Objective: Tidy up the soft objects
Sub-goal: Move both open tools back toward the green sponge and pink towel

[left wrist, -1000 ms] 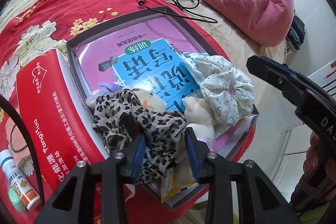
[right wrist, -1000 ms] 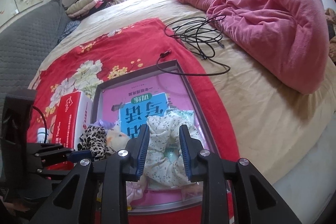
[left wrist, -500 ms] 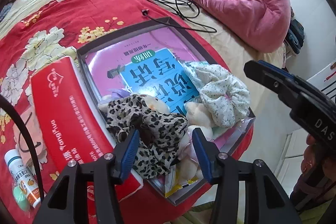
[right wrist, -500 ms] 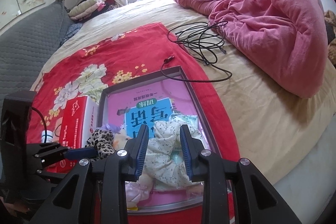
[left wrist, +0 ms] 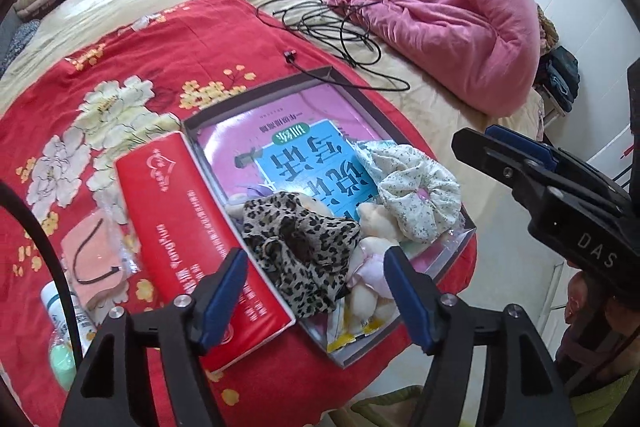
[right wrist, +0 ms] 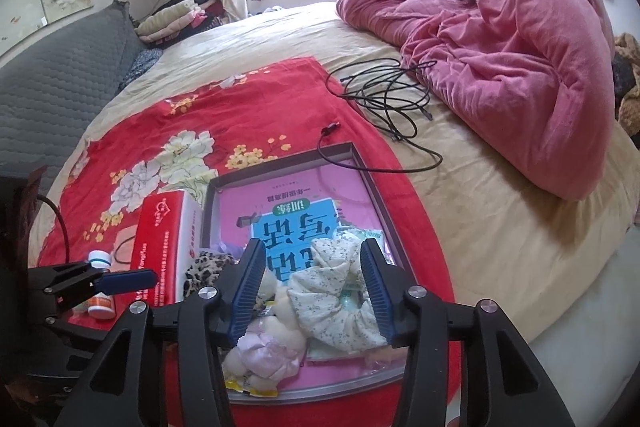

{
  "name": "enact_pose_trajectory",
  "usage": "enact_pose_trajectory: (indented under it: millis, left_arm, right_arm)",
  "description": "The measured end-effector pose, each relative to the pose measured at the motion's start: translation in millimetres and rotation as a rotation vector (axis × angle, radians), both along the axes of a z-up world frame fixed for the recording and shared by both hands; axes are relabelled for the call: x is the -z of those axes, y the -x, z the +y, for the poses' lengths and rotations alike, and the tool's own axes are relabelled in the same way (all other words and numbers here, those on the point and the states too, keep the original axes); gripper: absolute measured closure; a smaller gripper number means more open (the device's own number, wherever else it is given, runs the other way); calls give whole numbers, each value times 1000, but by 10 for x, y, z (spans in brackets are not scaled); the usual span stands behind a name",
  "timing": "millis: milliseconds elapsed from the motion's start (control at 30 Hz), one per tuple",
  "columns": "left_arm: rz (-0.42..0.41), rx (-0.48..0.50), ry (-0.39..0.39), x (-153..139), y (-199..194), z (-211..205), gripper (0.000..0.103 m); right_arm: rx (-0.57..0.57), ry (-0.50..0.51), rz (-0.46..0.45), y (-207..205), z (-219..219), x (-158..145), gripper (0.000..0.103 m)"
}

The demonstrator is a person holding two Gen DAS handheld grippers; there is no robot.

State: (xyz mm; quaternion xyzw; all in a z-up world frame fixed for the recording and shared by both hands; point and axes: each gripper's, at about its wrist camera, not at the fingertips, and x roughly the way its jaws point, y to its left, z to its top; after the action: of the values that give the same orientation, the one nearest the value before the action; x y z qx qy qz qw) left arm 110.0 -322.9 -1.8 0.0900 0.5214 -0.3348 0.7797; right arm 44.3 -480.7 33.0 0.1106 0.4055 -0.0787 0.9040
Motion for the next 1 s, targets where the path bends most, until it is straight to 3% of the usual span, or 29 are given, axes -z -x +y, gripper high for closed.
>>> enact_pose_trajectory:
  millis: [467,1000]
  left_arm:
    - [-50,-38,30,-282,118,375,23]
    - [-97,-134,45,-499,174,1067,20]
  right_arm:
    - [-36,71,-30,89,364,-262,36]
    - [-143,128,-76,30,966,-532,34]
